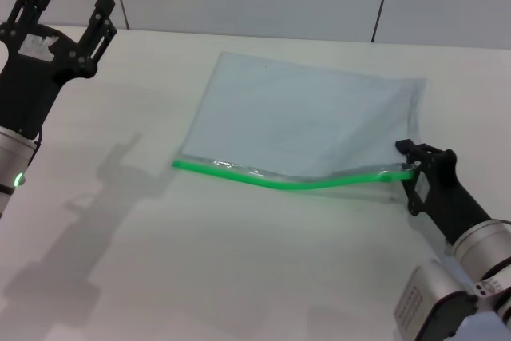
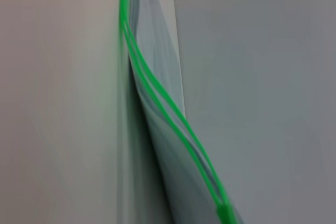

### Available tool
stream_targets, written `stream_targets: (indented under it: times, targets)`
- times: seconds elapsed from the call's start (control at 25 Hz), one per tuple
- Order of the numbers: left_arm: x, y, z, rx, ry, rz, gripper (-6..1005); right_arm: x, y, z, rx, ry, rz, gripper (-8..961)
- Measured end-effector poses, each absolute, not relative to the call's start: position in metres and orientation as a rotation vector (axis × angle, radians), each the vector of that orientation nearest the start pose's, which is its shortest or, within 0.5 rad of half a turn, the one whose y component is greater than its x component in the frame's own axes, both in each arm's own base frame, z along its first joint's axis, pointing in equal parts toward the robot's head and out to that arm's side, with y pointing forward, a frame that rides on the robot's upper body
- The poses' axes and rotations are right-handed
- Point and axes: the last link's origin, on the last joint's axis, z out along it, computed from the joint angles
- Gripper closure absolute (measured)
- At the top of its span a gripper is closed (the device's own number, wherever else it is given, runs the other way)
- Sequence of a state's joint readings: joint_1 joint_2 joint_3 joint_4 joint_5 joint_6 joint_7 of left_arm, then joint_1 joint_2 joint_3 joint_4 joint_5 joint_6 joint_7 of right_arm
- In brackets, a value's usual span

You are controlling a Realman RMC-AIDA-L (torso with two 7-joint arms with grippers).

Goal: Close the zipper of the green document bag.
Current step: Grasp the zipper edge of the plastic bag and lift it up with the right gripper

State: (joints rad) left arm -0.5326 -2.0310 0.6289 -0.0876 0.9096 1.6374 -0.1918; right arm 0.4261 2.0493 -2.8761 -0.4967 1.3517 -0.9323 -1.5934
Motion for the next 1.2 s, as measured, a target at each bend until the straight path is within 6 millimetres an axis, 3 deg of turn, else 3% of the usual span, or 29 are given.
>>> stream_targets:
  times: [0.16,0.48,0.72,1.2]
  targets:
    - [-0.287,0.323,0.026,-1.612,-0.156,-0.981,272,0.285,0.297,-0.109,-1.846,-0.798,-0.358,833]
    - [-0.288,0.324,0.025,-1.616,-0.163,-0.971,273,0.282,0.295,-0.117,-1.892,-0.804,-0.348,841]
    - [-0.288,0.325,0.025,-1.617,-0.164,-0.97,273,0.274,0.292,-0.123,-1.899,-0.868,-0.313,751]
    - [-0.287,0.326,0.025,-1.619,-0.166,-0.969,273,0.264,0.292,-0.132,-1.932,-0.936,-0.284,749]
